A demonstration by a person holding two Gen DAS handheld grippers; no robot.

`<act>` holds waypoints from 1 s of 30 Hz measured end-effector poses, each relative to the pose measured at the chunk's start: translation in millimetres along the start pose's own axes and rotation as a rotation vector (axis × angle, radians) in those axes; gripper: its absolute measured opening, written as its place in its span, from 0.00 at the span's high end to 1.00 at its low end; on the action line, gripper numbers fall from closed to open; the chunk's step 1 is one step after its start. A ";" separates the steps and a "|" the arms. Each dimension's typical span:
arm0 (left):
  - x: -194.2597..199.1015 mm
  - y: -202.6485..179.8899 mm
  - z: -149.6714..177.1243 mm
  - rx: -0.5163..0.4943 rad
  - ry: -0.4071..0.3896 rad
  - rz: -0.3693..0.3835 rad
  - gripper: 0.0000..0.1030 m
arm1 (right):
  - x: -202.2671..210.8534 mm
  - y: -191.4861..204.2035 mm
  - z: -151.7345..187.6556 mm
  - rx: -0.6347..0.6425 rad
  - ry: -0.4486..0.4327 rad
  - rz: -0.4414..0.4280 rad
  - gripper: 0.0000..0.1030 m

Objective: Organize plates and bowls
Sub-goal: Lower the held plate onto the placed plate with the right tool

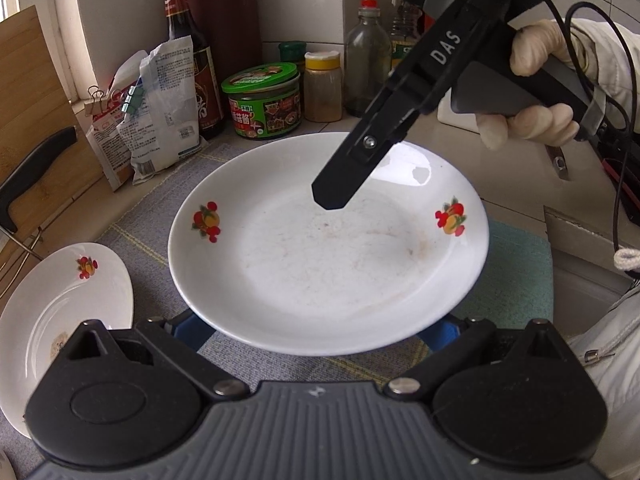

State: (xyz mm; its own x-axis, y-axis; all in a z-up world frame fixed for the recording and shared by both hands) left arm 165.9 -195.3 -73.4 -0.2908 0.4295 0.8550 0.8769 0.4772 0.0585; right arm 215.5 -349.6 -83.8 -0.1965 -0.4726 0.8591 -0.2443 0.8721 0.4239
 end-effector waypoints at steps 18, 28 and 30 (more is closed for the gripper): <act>-15.3 3.5 -10.8 0.002 0.031 0.004 0.01 | -9.4 -21.7 -8.3 -0.023 0.010 -0.020 0.00; -19.9 5.0 -13.5 -0.023 0.052 -0.008 0.01 | -10.4 -26.8 -7.9 -0.037 0.004 -0.033 0.00; -20.7 5.7 -14.4 -0.029 0.060 -0.007 0.01 | -11.0 -27.9 -7.0 -0.041 0.005 -0.037 0.00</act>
Point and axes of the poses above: each gripper's, at about its wrist camera, not at the fingertips, and x roughly against the way its jaws point, y to its left, z to its underside, the point moved 3 cm from there along -x, roughly the way its jaws point, and after that the axes turned 13 degrees about y, right-handed, at the moved point
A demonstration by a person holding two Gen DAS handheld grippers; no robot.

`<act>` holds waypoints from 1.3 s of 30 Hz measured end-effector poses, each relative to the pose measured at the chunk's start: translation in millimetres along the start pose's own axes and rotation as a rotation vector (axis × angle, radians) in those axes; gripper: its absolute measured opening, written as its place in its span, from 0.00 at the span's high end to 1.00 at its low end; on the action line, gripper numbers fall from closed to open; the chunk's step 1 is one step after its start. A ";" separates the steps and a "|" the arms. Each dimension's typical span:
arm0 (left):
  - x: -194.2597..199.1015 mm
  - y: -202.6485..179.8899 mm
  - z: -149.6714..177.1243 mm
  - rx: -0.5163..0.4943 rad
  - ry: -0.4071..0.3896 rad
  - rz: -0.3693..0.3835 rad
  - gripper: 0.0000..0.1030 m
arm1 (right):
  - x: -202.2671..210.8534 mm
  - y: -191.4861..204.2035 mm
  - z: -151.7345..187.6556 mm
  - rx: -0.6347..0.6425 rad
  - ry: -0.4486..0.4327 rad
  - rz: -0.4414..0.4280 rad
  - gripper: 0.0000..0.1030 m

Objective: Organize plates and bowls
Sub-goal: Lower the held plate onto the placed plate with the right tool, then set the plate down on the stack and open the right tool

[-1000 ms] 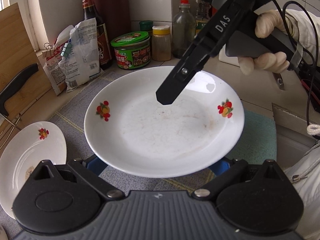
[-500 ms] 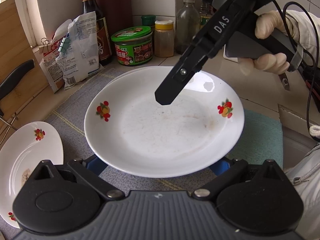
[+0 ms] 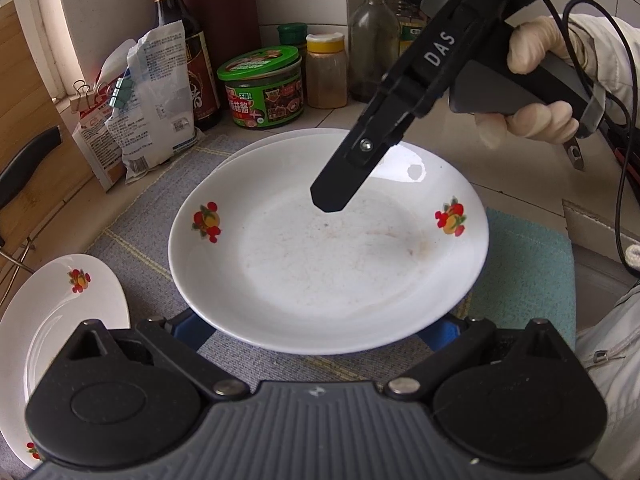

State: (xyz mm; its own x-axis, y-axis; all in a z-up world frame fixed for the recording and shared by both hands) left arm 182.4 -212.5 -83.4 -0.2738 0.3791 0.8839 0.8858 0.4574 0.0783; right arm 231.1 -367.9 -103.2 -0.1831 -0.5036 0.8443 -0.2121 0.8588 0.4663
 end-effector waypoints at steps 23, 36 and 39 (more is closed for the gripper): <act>-11.7 10.3 -10.8 0.004 0.114 0.016 0.02 | 1.3 -11.5 2.4 -0.029 -0.016 -0.040 0.00; -8.5 9.0 -11.0 -0.009 0.108 0.004 0.02 | 6.2 -10.0 8.7 -0.038 -0.019 -0.036 0.00; -6.6 7.7 -9.9 -0.013 0.105 0.001 0.02 | 7.0 -9.5 9.2 -0.036 -0.022 -0.036 0.00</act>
Point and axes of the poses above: each gripper's, at about its wrist camera, not at the fingertips, and x roughly against the way its jaws point, y to its left, z to its underside, the point moved 3 cm from there along -x, roughly the way its jaws point, and after that the axes turned 13 degrees about y, right-handed, at the moved point
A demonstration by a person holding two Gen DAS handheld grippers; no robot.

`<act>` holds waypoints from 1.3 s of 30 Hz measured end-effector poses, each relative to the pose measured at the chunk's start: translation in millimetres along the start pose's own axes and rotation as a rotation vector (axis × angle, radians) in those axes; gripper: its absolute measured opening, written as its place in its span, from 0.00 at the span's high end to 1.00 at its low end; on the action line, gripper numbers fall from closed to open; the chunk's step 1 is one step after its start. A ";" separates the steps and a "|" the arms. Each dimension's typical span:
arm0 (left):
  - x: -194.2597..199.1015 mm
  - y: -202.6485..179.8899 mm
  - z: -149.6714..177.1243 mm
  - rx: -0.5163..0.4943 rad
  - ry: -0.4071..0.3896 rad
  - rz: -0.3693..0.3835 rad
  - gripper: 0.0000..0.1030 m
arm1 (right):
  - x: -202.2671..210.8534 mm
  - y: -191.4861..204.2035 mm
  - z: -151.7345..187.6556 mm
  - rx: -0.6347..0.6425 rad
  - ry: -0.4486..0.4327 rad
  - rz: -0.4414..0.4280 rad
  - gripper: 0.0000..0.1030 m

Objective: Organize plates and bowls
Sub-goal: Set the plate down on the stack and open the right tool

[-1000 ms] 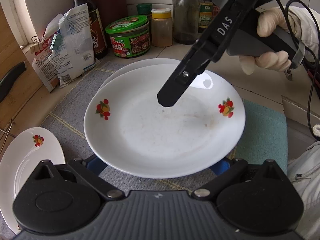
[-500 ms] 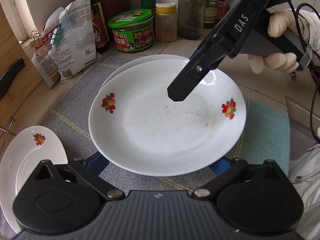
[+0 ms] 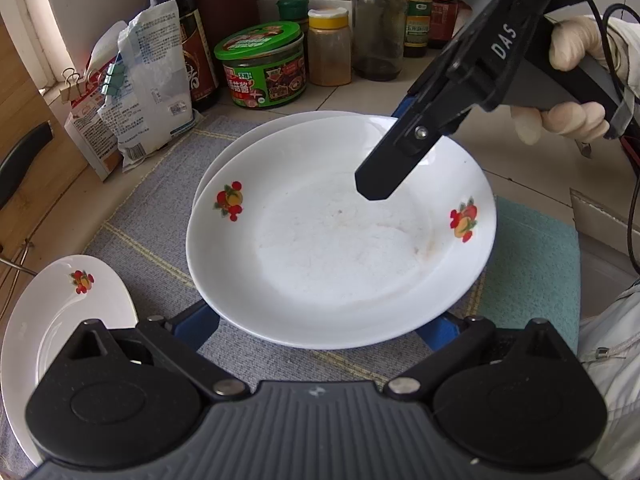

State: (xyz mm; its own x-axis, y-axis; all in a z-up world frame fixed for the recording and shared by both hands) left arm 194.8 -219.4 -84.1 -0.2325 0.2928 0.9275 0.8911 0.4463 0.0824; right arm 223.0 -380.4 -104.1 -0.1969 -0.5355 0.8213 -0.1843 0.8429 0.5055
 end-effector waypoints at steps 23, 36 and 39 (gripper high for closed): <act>2.8 -4.7 3.5 -0.012 -0.004 -0.004 0.02 | 8.3 7.6 15.7 -0.013 -0.015 0.028 0.00; 0.2 -1.3 8.7 0.002 0.001 -0.009 0.02 | 14.7 9.8 20.0 -0.028 -0.034 0.047 0.00; 0.8 -0.3 8.3 0.012 -0.004 -0.005 0.02 | 15.5 10.6 21.1 -0.030 -0.034 0.054 0.00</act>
Point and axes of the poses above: each gripper's, at about its wrist camera, not at the fingertips, and x roughly against the way its jaws point, y to its left, z to its underside, the point moved 3 cm from there along -x, roughly the way its jaws point, and after that the axes turned 13 degrees about y, right-handed, at the moved point
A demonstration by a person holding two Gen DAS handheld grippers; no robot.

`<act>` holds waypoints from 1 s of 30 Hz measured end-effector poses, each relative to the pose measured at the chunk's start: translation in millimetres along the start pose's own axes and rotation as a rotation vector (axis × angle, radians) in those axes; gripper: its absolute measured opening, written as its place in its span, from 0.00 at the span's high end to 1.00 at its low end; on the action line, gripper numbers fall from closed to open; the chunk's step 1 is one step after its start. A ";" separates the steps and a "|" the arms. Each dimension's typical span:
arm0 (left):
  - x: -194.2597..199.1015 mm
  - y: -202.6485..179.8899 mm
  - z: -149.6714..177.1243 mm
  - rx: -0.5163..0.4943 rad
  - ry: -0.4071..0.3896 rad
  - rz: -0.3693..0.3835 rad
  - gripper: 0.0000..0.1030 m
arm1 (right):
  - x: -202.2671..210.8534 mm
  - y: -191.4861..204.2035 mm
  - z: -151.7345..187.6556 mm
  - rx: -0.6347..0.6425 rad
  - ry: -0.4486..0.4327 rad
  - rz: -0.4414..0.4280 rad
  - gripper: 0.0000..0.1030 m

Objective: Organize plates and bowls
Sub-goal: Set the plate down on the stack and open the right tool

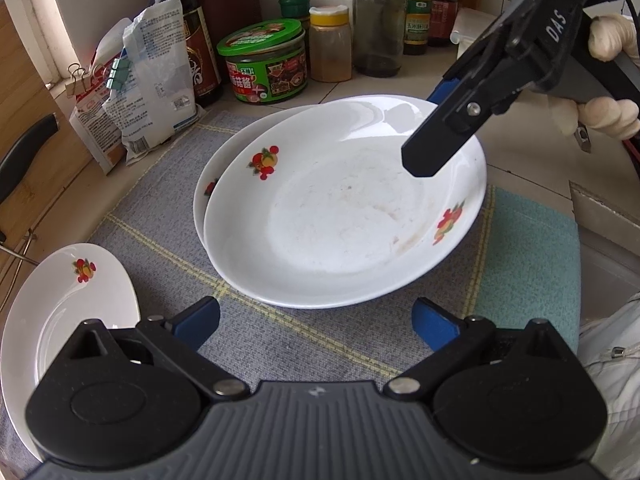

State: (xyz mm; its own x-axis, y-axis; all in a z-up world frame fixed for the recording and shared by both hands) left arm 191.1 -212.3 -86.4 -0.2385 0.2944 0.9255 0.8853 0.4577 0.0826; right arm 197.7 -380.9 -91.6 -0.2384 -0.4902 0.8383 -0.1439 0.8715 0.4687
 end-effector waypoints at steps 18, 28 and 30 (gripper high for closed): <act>1.7 4.9 -6.9 0.047 -0.046 0.023 0.02 | -0.3 12.2 8.5 -0.005 0.027 0.094 0.00; 4.8 6.5 -4.9 0.054 -0.053 0.014 0.02 | -2.8 19.2 11.4 0.003 0.046 0.135 0.00; 5.7 6.3 -4.5 0.054 -0.055 0.010 0.02 | -4.4 19.3 11.5 0.006 0.051 0.145 0.00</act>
State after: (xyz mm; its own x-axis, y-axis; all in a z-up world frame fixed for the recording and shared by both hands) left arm 197.1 -211.6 -78.9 -0.2523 0.3444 0.9043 0.8652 0.4988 0.0514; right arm 184.9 -362.1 -89.4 -0.2079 -0.3583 0.9102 -0.1174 0.9329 0.3404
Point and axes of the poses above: each gripper's, at about its wrist camera, not at the fingertips, and x roughly against the way its jaws point, y to its left, z to its underside, the point moved 3 cm from there along -x, roughly the way its jaws point, and after that the axes turned 13 degrees about y, right-handed, at the moved point
